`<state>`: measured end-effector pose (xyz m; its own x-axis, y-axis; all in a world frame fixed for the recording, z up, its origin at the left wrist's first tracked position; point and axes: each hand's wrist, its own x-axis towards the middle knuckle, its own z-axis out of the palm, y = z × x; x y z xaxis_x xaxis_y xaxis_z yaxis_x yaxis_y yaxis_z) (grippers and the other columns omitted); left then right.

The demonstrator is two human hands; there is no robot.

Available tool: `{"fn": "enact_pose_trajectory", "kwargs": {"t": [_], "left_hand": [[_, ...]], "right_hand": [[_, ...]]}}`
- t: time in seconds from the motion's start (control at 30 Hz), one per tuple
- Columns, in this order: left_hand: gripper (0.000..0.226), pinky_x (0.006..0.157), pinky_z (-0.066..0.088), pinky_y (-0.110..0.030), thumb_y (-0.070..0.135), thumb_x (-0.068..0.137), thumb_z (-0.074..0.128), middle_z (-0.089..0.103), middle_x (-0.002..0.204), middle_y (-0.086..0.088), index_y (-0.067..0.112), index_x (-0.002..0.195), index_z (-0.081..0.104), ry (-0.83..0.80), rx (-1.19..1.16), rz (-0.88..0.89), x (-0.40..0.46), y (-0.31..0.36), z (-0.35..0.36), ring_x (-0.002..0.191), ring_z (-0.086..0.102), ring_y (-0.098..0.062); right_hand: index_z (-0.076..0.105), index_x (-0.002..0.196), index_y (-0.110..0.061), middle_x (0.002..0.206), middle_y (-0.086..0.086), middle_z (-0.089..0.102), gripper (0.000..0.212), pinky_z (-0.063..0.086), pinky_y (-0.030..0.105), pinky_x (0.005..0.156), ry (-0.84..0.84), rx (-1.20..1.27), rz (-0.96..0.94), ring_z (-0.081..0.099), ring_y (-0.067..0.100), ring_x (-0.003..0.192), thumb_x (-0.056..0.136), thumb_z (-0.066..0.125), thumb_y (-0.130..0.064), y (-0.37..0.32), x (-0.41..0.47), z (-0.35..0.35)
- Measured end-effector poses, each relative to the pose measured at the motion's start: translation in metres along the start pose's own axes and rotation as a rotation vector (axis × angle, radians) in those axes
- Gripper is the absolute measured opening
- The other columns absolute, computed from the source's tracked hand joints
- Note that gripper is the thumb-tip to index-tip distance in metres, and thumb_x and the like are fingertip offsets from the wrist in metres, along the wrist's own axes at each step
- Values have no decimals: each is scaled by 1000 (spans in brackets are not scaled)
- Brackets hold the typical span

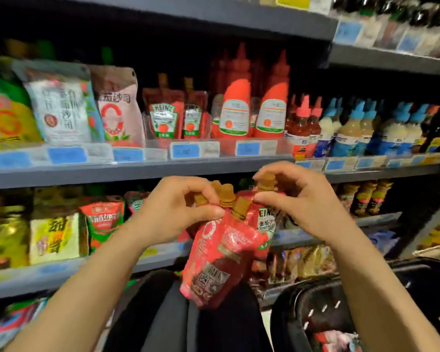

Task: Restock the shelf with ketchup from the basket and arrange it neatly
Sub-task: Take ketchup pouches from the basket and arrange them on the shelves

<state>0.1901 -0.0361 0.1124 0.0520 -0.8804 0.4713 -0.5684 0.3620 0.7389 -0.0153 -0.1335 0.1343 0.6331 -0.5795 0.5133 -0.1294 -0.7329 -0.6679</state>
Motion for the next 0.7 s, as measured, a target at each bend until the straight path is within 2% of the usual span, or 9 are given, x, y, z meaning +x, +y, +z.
{"fn": "enact_pose_trajectory", "kwargs": {"t": [0.1, 0.17, 0.23, 0.3, 0.37, 0.47, 0.6, 0.7], "left_hand": [[12, 63, 43, -15, 21, 68, 80, 66, 68, -2, 18, 68, 68, 53, 69, -64, -10, -2, -29, 61, 57, -3], [14, 64, 43, -14, 31, 65, 77, 67, 69, 3, 21, 67, 68, 92, 104, -98, -17, -2, -44, 62, 57, 0], [19, 64, 45, -17, 38, 61, 73, 68, 71, 5, 21, 68, 68, 145, 123, -137, -24, -2, -57, 63, 59, -2], [21, 65, 47, -24, 38, 61, 73, 68, 72, -1, 19, 69, 69, 191, 131, -168, -31, -2, -69, 65, 62, -11], [19, 64, 47, -23, 37, 61, 73, 69, 72, -1, 20, 69, 68, 241, 149, -186, -36, -3, -81, 67, 63, -13], [20, 64, 49, -20, 38, 62, 72, 69, 73, 5, 20, 69, 68, 284, 162, -209, -40, -4, -95, 69, 64, -9], [19, 64, 53, -27, 38, 62, 71, 70, 74, 5, 20, 69, 67, 277, 161, -228, -39, -4, -104, 71, 67, -13], [14, 64, 51, -19, 37, 62, 71, 71, 77, 9, 26, 69, 67, 279, 127, -221, -34, -8, -105, 75, 66, -7]], "right_hand": [[66, 88, -26, 78, -19, 64, 21, 46, 12, 71, -23, -15, -27, 60, -1, 74, 72, 78, -22, -6, 24, 12], [65, 86, -26, 76, -16, 64, 20, 46, 15, 73, -42, -115, -87, 59, 0, 75, 71, 79, -25, -11, 38, 19], [66, 86, -22, 78, -20, 62, 20, 39, 8, 71, -24, -276, -185, 54, -3, 79, 72, 79, -26, -18, 51, 24], [66, 86, -21, 78, -23, 59, 18, 34, 4, 69, 41, -360, -235, 50, -6, 78, 74, 78, -28, -25, 64, 27], [64, 85, -20, 78, -20, 60, 16, 34, 3, 69, 146, -304, -268, 52, -11, 74, 76, 77, -24, -29, 79, 28], [63, 89, -22, 80, -16, 62, 18, 39, 7, 72, 274, -61, -249, 55, -8, 73, 77, 75, -17, -29, 112, 28], [64, 90, -28, 81, -14, 62, 19, 48, 21, 77, 297, 120, -214, 57, 0, 77, 78, 73, -15, -28, 166, 29], [65, 93, -26, 83, -13, 62, 21, 48, 19, 78, 266, 164, -196, 58, -2, 78, 80, 72, -12, -22, 194, 36]]}}
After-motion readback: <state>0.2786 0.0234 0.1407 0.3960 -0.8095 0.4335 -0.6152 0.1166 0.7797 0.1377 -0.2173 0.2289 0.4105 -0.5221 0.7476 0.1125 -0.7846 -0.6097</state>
